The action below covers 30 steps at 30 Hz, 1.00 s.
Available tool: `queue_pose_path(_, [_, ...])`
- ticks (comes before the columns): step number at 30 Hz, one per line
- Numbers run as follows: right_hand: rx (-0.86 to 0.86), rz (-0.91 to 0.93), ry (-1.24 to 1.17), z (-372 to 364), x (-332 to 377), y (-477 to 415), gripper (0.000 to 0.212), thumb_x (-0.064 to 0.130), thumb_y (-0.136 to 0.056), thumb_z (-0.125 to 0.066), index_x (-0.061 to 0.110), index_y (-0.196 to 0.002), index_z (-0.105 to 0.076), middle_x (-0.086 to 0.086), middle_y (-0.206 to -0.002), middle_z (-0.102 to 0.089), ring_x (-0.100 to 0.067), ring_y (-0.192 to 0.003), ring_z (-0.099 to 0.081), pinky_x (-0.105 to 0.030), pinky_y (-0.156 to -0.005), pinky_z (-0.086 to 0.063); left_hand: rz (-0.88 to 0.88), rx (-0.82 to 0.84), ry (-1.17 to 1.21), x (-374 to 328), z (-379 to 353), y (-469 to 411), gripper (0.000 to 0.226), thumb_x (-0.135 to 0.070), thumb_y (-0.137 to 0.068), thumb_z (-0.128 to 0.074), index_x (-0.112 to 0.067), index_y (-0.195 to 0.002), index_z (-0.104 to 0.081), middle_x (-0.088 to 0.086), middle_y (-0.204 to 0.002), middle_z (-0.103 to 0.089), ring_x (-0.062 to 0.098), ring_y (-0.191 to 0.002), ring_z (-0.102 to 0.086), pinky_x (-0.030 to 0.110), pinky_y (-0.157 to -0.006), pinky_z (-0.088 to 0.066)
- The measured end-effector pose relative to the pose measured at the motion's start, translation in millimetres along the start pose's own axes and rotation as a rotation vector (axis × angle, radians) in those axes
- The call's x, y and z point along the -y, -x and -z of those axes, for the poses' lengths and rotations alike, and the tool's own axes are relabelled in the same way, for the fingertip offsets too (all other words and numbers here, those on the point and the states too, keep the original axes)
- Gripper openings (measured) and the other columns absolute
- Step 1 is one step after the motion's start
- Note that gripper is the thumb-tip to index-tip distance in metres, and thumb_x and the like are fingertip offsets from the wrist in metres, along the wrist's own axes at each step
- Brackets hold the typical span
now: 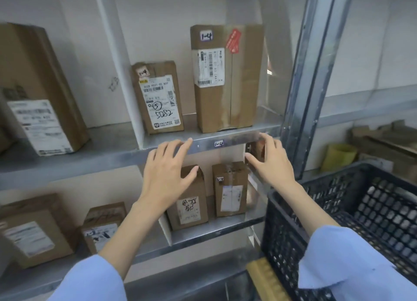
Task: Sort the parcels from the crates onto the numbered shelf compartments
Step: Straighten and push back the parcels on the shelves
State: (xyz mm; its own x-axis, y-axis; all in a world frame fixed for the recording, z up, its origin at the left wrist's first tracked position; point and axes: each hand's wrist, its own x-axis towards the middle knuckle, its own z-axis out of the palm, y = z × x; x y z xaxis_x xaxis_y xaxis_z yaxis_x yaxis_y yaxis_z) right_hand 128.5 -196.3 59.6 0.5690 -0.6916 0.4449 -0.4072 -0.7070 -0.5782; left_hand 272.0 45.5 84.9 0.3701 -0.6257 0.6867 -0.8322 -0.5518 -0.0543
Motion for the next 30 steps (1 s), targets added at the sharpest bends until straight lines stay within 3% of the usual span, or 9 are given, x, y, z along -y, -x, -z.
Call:
queue_pose_path(7, [-0.085,0.143,0.059,21.7,26.6,-17.5,0.063,0.051,-0.093,-0.059,0.034,-0.148,-0.032,-0.003,-0.145,-0.038,-0.027,-0.126,-0.045,-0.042,-0.089,-0.049,0.048,0.005,0.02,5.1,15.8,-34.5,0.06,-0.051,-0.09,-0.055,-0.023,-0.143,-0.048,0.002,-0.141,-0.049,0.023,-0.131,-0.042,0.04,-0.105,-0.033])
queue_pose_path(14, [-0.046,0.13,-0.048,22.7,42.0,-45.0,0.075,0.041,-0.093,-0.065,0.031,-0.153,-0.023,-0.01,-0.154,-0.028,-0.033,-0.132,-0.043,-0.051,-0.1,-0.047,0.034,0.097,0.131,-13.6,-2.5,-64.9,0.069,-0.054,-0.093,-0.048,-0.029,-0.154,-0.026,-0.003,-0.152,-0.038,0.02,-0.138,-0.034,0.038,-0.112,-0.026])
queue_pose_path(20, [-0.106,0.166,0.002,22.9,42.5,-64.6,0.09,0.037,-0.09,-0.07,0.029,-0.157,-0.011,-0.012,-0.149,-0.04,-0.034,-0.128,-0.046,-0.047,-0.099,-0.044,0.047,0.068,0.074,-18.8,-15.9,-85.7,0.078,-0.054,-0.091,-0.05,-0.032,-0.157,-0.014,-0.002,-0.15,-0.043,0.021,-0.134,-0.04,0.037,-0.108,-0.029])
queue_pose_path(30, [-0.142,0.226,0.036,13.6,35.0,-90.8,0.093,0.027,-0.087,-0.074,0.024,-0.156,-0.012,-0.016,-0.138,-0.052,-0.034,-0.124,-0.051,-0.046,-0.098,-0.047,0.042,0.051,0.04,-23.7,-34.2,-102.7,0.079,-0.053,-0.09,-0.052,-0.031,-0.156,-0.016,-0.003,-0.15,-0.043,0.024,-0.128,-0.042,0.038,-0.104,-0.031])
